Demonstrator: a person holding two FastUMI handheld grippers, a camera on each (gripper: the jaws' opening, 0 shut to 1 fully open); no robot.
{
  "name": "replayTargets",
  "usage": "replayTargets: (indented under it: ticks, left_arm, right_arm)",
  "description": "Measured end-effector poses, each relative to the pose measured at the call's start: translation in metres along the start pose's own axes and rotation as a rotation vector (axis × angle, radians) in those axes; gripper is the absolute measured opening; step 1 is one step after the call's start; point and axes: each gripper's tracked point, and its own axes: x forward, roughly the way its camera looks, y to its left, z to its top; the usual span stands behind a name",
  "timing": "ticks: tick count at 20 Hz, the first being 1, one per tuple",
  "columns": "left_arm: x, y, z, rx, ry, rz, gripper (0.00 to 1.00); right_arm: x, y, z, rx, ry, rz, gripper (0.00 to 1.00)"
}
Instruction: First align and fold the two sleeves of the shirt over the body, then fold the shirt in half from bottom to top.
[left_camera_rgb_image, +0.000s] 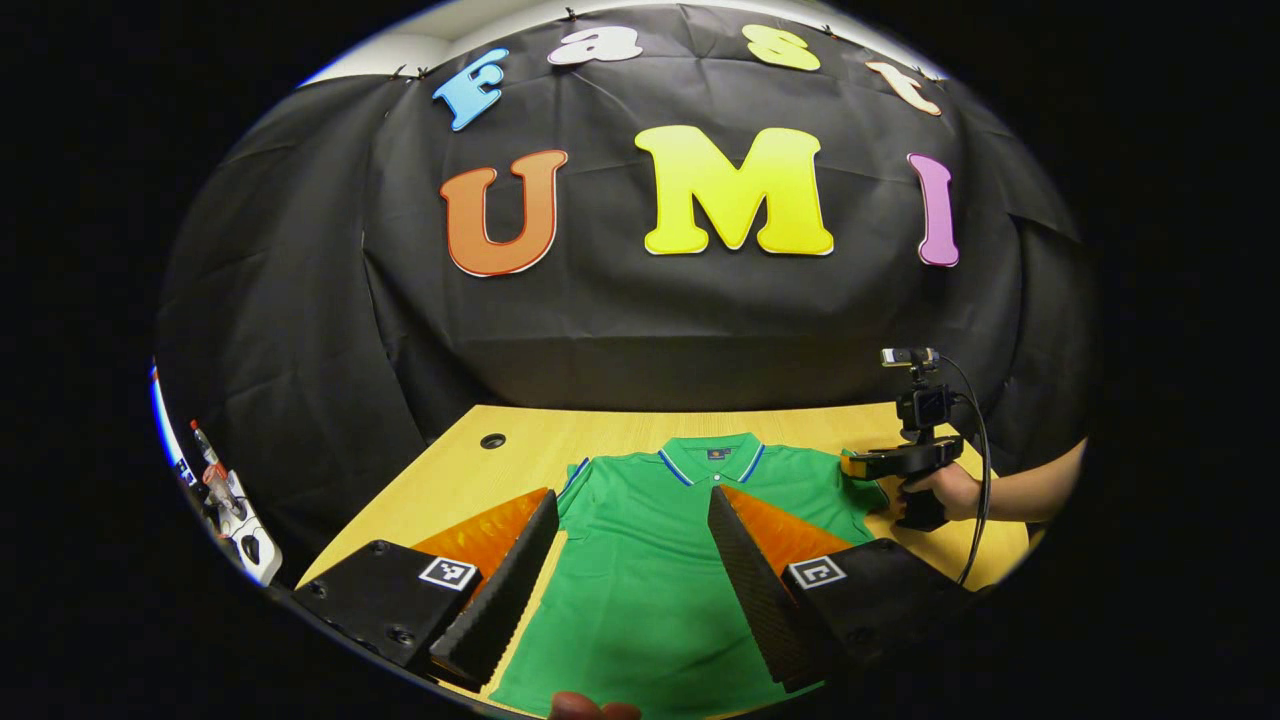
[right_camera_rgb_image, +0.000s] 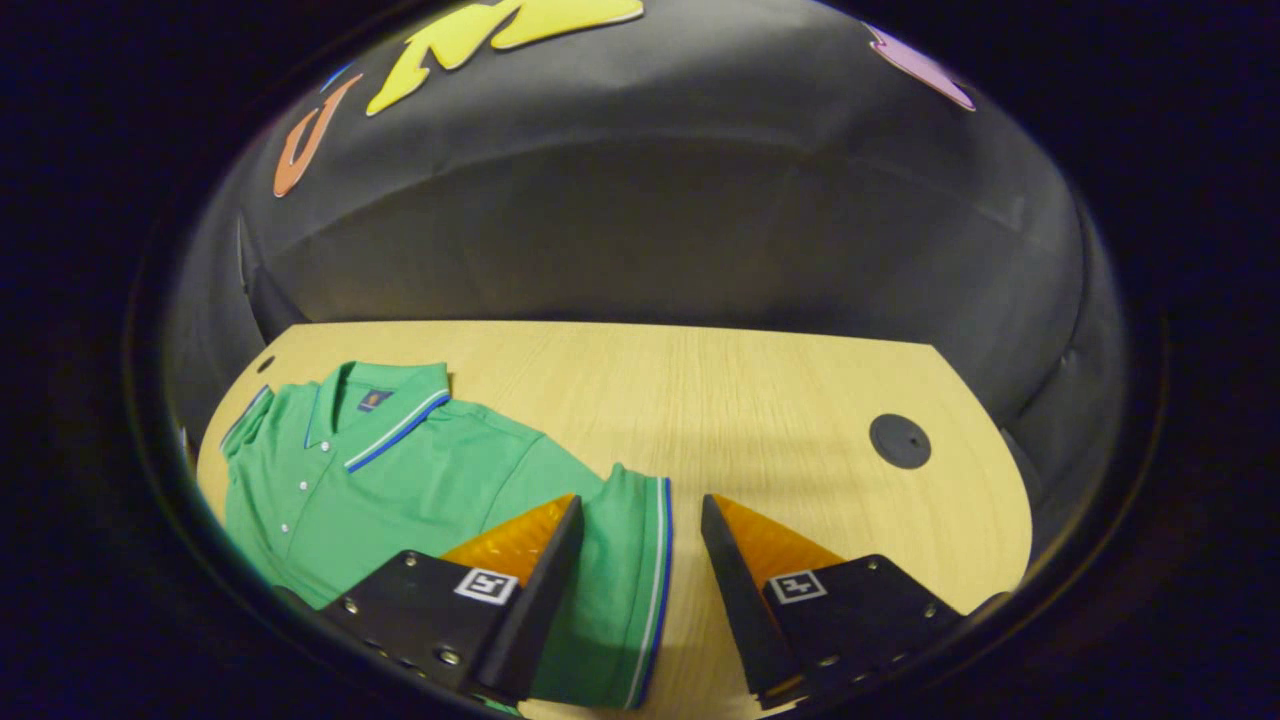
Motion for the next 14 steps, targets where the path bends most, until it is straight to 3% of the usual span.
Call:
replayTargets:
  ticks: [3,4,5,7,9,10,14]
  left_arm:
    - [0.003,-0.002,0.001,0.008,-0.001,-0.009,0.97]
    - [0.001,-0.001,0.002,0.012,0.000,-0.013,0.97]
    - [0.001,-0.002,0.003,0.014,-0.001,-0.017,0.97]
    - [0.002,-0.001,0.003,0.017,-0.005,-0.021,0.98]
    - [0.002,-0.001,0.003,0.016,-0.005,-0.019,0.99]
    - [0.002,0.000,0.003,0.016,-0.006,-0.018,1.00]
    - [0.004,0.012,0.008,0.008,-0.012,-0.010,0.99]
  right_arm:
    - [-0.001,-0.001,-0.001,0.001,-0.016,0.024,0.51]
    - [-0.001,-0.001,0.001,-0.006,-0.017,0.026,0.38]
    - [-0.001,0.003,0.000,-0.009,-0.018,0.044,0.37]
    - [-0.001,0.003,0.000,-0.040,-0.013,0.034,0.17]
    - [-0.001,0.005,0.004,-0.031,-0.011,0.021,0.17]
    - [-0.003,0.007,0.003,-0.022,0.001,0.017,0.02]
    - [-0.018,0.014,0.016,0.001,-0.004,0.005,0.02]
